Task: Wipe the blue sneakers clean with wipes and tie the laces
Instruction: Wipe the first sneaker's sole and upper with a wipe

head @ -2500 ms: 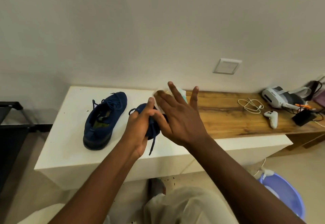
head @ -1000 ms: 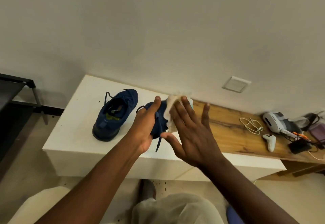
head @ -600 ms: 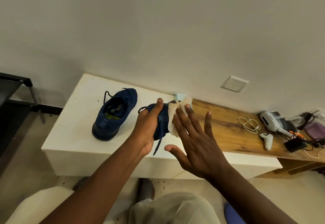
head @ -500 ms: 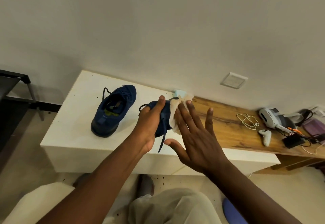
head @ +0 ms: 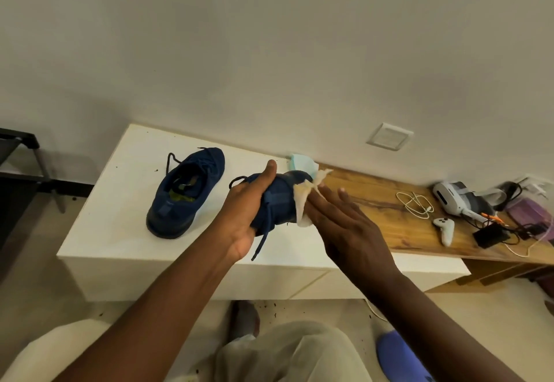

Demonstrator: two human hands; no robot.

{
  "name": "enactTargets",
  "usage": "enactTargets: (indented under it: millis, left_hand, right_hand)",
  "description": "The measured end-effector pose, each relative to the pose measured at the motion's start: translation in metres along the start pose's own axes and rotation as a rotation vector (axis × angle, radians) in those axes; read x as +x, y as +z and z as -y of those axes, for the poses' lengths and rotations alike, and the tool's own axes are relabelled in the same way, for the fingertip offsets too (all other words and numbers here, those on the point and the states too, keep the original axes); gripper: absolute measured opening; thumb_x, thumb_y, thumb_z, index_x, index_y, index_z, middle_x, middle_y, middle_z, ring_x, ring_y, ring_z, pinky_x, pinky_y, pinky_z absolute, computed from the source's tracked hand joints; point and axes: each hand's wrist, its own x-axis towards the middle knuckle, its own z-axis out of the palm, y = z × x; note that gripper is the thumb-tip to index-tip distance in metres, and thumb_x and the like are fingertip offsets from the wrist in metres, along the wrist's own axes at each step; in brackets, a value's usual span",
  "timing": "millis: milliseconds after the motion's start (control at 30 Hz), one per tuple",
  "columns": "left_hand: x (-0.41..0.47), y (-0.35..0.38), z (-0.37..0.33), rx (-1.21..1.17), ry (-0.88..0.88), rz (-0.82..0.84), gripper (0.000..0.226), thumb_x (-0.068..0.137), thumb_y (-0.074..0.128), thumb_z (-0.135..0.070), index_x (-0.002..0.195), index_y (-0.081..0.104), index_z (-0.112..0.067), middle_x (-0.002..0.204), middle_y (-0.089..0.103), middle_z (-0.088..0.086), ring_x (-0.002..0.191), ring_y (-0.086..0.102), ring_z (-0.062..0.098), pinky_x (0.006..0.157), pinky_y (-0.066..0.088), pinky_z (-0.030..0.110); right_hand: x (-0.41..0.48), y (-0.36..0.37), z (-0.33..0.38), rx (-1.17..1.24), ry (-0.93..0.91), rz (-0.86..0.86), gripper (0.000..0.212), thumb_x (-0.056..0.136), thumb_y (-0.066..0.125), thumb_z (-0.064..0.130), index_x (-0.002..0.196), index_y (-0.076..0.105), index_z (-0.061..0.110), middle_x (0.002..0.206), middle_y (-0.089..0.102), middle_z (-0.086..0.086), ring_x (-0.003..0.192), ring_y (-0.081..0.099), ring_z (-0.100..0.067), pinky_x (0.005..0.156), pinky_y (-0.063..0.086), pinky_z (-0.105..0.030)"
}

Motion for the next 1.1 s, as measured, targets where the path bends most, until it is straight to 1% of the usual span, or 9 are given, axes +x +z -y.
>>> enactTargets:
  millis: [200,300,367,467,567,733,867,967,1100]
  left_hand:
    - [-0.001,0.002,0.003,-0.153,0.043,0.239,0.046,0.082,0.075,-0.021,0.124,0.067,-0.006,0.122,0.072,0.014,0.115,0.069,0.027,0.102,0.051,0.038]
    - [0.003,0.001,0.005,-0.222,0.028,0.263,0.023,0.086,0.066,-0.003,0.109,0.071,-0.004,0.090,0.072,0.007,0.094,0.069,0.023,0.096,0.053,0.035]
    - [0.001,0.002,0.006,-0.289,-0.004,0.270,0.028,0.084,0.050,0.006,0.096,0.073,-0.005,0.080,0.058,0.003,0.090,0.062,0.024,0.095,0.055,0.036]
    - [-0.006,0.006,0.007,-0.389,-0.023,0.333,0.054,0.080,0.042,0.005,0.131,0.061,0.004,0.132,0.065,0.018,0.125,0.060,0.035,0.113,0.043,0.043]
    - [-0.008,0.006,0.005,-0.457,-0.069,0.355,0.053,0.089,0.044,-0.008,0.141,0.054,0.003,0.133,0.063,0.019,0.119,0.063,0.032,0.112,0.044,0.044]
    - [-0.007,-0.001,-0.004,-0.378,-0.086,0.278,0.062,0.094,0.059,-0.043,0.138,0.058,0.001,0.125,0.066,0.019,0.110,0.063,0.031,0.113,0.039,0.045]
    - [-0.006,0.006,-0.002,-0.429,-0.063,0.248,0.052,0.104,0.046,-0.037,0.142,0.055,-0.004,0.141,0.060,0.018,0.132,0.057,0.030,0.118,0.036,0.040]
    - [-0.007,0.004,-0.003,-0.426,-0.067,0.272,0.050,0.106,0.042,-0.040,0.140,0.058,-0.007,0.135,0.064,0.018,0.118,0.067,0.028,0.104,0.050,0.039]
    - [-0.006,0.003,-0.002,-0.426,-0.065,0.269,0.051,0.106,0.042,-0.041,0.140,0.058,-0.006,0.137,0.063,0.018,0.128,0.060,0.032,0.113,0.043,0.044]
  right_hand:
    - [0.009,-0.005,-0.010,0.056,0.121,-0.125,0.024,0.083,0.078,0.004,0.106,0.074,0.007,0.113,0.070,-0.010,0.102,0.065,-0.029,0.078,0.057,-0.039]
    - [0.024,-0.009,-0.006,0.142,0.292,-0.182,0.015,0.085,0.076,0.007,0.099,0.072,0.010,0.097,0.067,-0.008,0.088,0.060,-0.023,0.067,0.051,-0.030]
    - [0.039,-0.012,-0.002,0.239,0.446,-0.275,0.015,0.091,0.069,0.011,0.105,0.073,0.014,0.099,0.064,-0.004,0.092,0.057,-0.021,0.071,0.044,-0.027]
    - [0.054,-0.002,0.017,0.199,0.482,-0.175,0.034,0.094,0.054,0.017,0.125,0.067,0.016,0.129,0.065,-0.006,0.123,0.054,-0.024,0.102,0.045,-0.040]
    - [0.040,0.005,0.054,0.358,0.415,-0.015,0.060,0.091,0.032,0.018,0.150,0.043,0.017,0.156,0.040,-0.003,0.150,0.025,-0.013,0.125,0.017,-0.040]
    - [0.013,0.012,0.066,0.285,0.039,0.097,0.064,0.094,0.050,0.012,0.156,0.030,0.013,0.163,0.027,-0.005,0.153,0.015,-0.013,0.125,0.009,-0.050]
    - [0.035,0.013,0.036,0.236,0.464,0.018,0.055,0.107,0.025,0.042,0.155,0.028,0.017,0.164,0.025,-0.005,0.153,0.008,-0.010,0.125,0.002,-0.049]
    - [0.039,0.008,0.051,0.291,0.363,0.056,0.057,0.106,0.030,0.045,0.157,0.022,0.020,0.165,0.020,-0.004,0.154,0.003,-0.013,0.124,-0.001,-0.051]
    - [0.030,0.010,0.049,0.157,0.310,0.073,0.064,0.105,0.021,0.051,0.160,0.013,0.018,0.167,0.007,-0.001,0.154,-0.006,-0.013,0.122,0.001,-0.057]
